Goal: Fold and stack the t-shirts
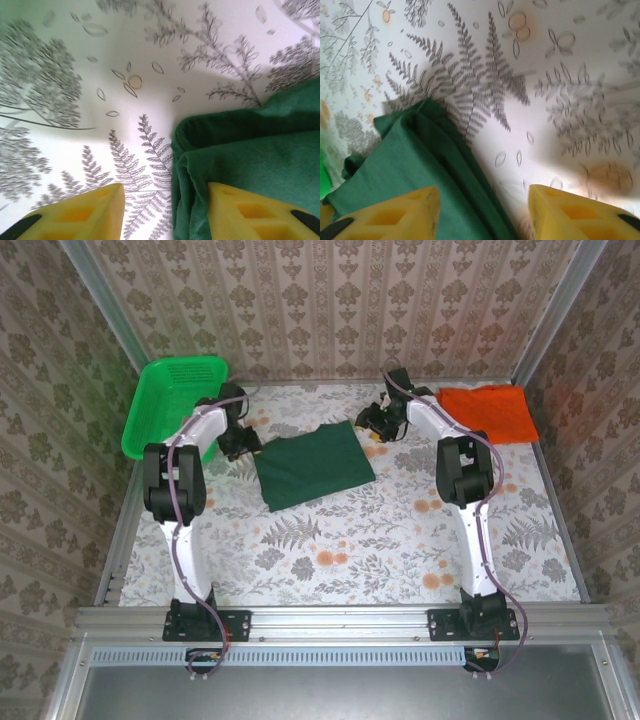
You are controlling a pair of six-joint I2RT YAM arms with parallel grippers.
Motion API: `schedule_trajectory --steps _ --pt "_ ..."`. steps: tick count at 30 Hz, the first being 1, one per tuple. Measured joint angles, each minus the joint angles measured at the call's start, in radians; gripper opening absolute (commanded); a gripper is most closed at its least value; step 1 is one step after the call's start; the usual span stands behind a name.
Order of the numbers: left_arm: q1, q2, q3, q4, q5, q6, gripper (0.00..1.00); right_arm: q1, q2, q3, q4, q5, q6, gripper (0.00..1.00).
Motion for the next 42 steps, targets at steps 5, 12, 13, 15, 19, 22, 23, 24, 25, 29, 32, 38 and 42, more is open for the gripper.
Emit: schedule_trajectory --steps 5,12,13,15,19,22,23,24,25,29,32,38,42 --pt "-0.039 -0.079 0.014 -0.003 0.017 -0.034 0.37 0.024 -0.179 -0.212 0.085 -0.067 0.022 0.31" --pt "-0.206 -0.193 -0.145 0.131 0.206 -0.143 0.25 0.129 -0.25 -0.381 0.252 -0.13 0.078 0.2" --pt "-0.227 -0.185 -0.167 0.151 0.227 -0.155 0.24 0.137 -0.248 -0.406 0.266 -0.135 0.087 0.19" --pt "-0.262 -0.161 -0.217 0.183 0.259 -0.172 0.23 0.146 -0.237 -0.47 0.299 -0.135 0.106 0.15" --pt "-0.285 -0.115 -0.329 0.223 0.268 -0.169 0.21 0.14 -0.249 -0.631 0.414 -0.15 0.15 0.09" --pt "-0.278 -0.142 -0.402 0.287 0.293 -0.135 0.21 0.137 -0.346 -0.797 0.524 -0.129 0.182 0.09" --pt "-0.281 -0.164 -0.442 0.313 0.299 -0.121 0.21 0.139 -0.386 -0.865 0.557 -0.126 0.193 0.09" --pt "-0.285 -0.183 -0.477 0.334 0.31 -0.108 0.21 0.143 -0.428 -0.934 0.588 -0.122 0.203 0.1" --pt "-0.29 -0.206 -0.513 0.352 0.32 -0.095 0.21 0.146 -0.462 -0.988 0.612 -0.119 0.21 0.1" --pt "-0.324 -0.317 -0.67 0.389 0.362 -0.051 0.24 0.169 -0.626 -1.237 0.722 -0.113 0.251 0.11" --pt "-0.334 -0.392 -0.758 0.389 0.401 -0.039 0.29 0.185 -0.728 -1.381 0.795 -0.111 0.293 0.14" --pt "-0.319 -0.505 -0.766 0.248 0.401 -0.036 0.48 0.248 -0.951 -1.496 0.732 -0.008 0.34 0.25" --pt "-0.272 -0.518 -0.643 0.183 0.402 -0.042 0.4 0.256 -1.055 -1.41 0.615 0.082 0.314 0.26"
